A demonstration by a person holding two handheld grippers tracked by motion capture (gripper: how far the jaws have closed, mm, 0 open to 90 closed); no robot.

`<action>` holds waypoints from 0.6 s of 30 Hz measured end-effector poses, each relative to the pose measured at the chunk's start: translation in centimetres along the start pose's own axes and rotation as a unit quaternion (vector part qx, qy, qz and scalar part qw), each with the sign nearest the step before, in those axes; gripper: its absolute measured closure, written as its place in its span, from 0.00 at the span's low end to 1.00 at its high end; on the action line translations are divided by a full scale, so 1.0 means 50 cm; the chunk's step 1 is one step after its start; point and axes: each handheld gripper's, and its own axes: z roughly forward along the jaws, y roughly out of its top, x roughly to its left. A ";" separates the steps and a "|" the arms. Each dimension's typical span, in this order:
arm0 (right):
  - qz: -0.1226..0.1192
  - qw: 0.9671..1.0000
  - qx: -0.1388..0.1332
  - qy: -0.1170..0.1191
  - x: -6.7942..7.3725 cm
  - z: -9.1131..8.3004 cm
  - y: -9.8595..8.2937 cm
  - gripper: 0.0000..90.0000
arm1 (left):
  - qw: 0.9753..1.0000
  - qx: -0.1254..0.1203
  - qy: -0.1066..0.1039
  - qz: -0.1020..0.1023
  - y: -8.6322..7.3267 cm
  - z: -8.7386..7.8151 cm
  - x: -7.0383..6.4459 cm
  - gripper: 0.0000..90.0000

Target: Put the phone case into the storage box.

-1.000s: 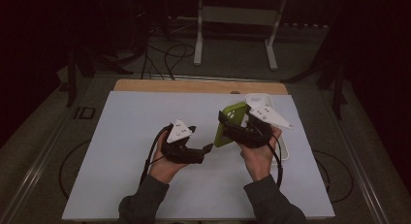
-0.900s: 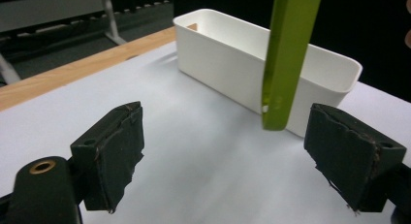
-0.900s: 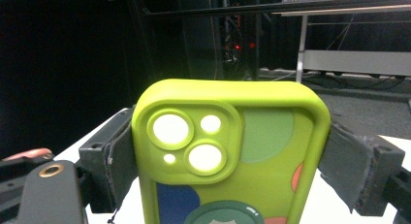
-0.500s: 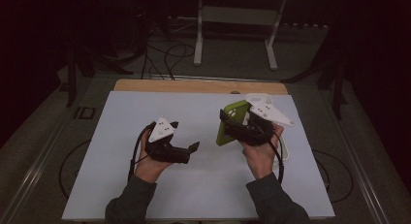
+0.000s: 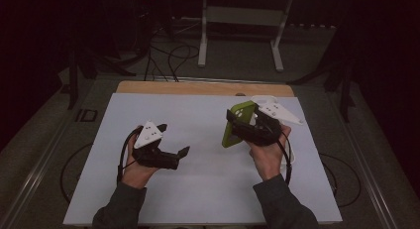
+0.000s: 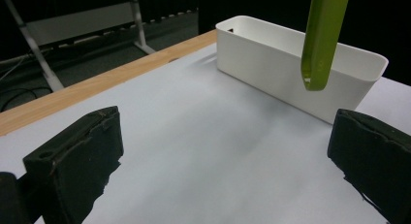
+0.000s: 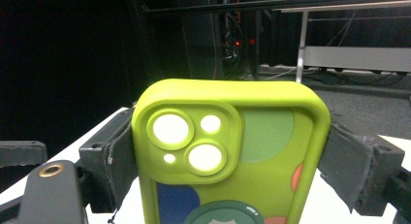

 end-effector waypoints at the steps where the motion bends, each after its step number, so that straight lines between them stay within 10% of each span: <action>1: 0.000 1.000 0.001 -0.001 -0.001 0.001 0.000 0.18 | 1.000 0.000 0.001 -0.001 -0.002 -0.003 0.003 0.00; 18: -0.003 1.000 0.003 -0.013 -0.024 0.002 0.017 0.18 | 1.000 0.007 0.021 0.004 -0.050 -0.037 0.037 0.00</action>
